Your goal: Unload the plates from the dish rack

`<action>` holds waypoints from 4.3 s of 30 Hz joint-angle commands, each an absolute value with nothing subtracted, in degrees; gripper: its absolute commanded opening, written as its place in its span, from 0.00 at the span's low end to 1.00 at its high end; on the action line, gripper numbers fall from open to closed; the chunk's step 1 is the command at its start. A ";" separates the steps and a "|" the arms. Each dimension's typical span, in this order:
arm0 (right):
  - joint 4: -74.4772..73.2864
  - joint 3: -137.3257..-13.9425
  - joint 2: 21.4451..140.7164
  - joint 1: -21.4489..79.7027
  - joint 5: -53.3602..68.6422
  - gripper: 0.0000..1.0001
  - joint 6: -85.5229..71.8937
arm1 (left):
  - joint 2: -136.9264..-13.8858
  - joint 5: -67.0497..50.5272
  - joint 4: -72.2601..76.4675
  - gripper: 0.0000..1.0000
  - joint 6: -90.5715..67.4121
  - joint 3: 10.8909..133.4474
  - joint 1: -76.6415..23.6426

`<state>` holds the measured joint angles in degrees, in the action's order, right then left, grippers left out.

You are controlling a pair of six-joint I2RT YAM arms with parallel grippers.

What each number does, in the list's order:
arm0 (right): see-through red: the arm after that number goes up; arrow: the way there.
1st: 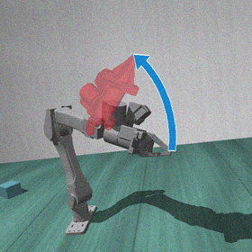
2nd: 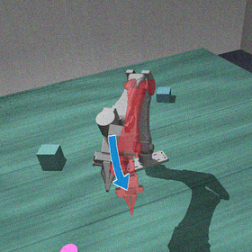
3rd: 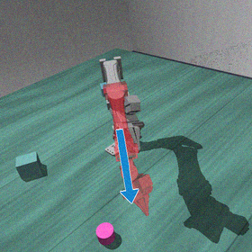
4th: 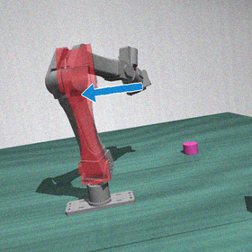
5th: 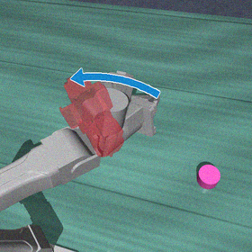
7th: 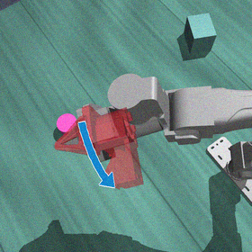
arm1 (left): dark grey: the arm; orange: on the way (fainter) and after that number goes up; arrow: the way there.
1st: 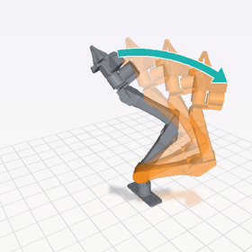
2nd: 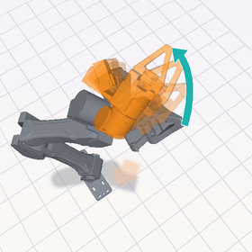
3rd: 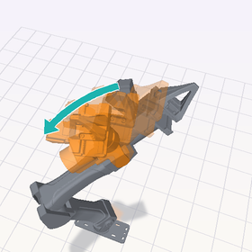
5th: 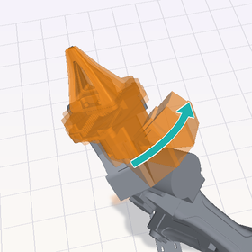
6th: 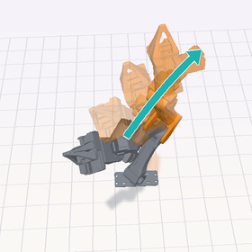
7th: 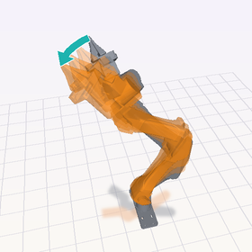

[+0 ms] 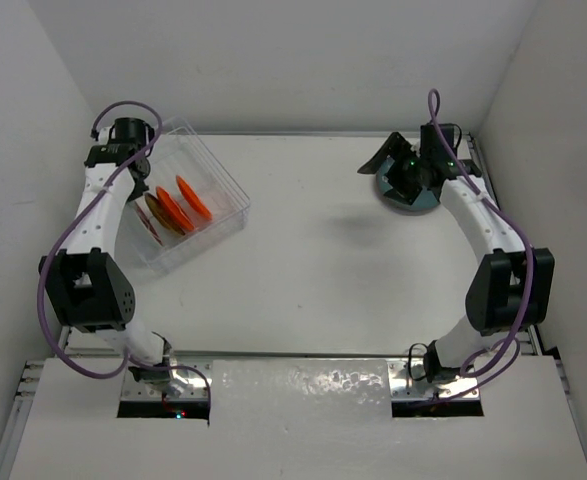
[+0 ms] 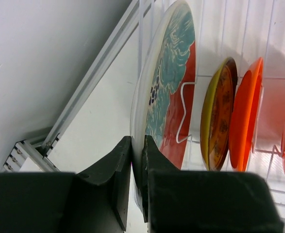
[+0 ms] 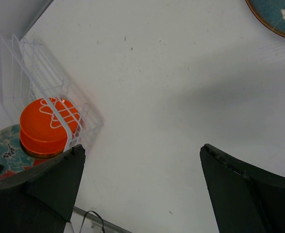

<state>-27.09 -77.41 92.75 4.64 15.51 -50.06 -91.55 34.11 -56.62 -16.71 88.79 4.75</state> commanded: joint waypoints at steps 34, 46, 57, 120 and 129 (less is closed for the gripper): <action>2.43 -88.42 104.58 18.28 37.34 0.99 -59.49 | -74.10 -13.05 -27.57 0.00 -33.83 91.34 4.13; 7.75 -85.25 107.75 20.83 38.50 0.96 -61.80 | -72.16 -38.67 10.89 0.00 -54.57 65.31 4.04; 11.91 -82.54 108.28 21.36 38.74 0.44 -61.93 | -74.88 -41.04 15.38 0.00 -55.02 61.44 2.90; 1.94 -65.12 110.39 -13.71 1.85 0.88 -65.41 | -73.65 -2.81 -40.43 1.00 -20.92 78.49 -1.05; -22.43 -64.27 103.04 -12.22 -2.03 0.99 -64.76 | -74.18 1.74 -42.62 1.00 -20.22 78.31 -1.05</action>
<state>-14.74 -67.99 109.95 -13.06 -0.54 -65.06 -75.61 -1.67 -42.22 -21.30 77.82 -1.41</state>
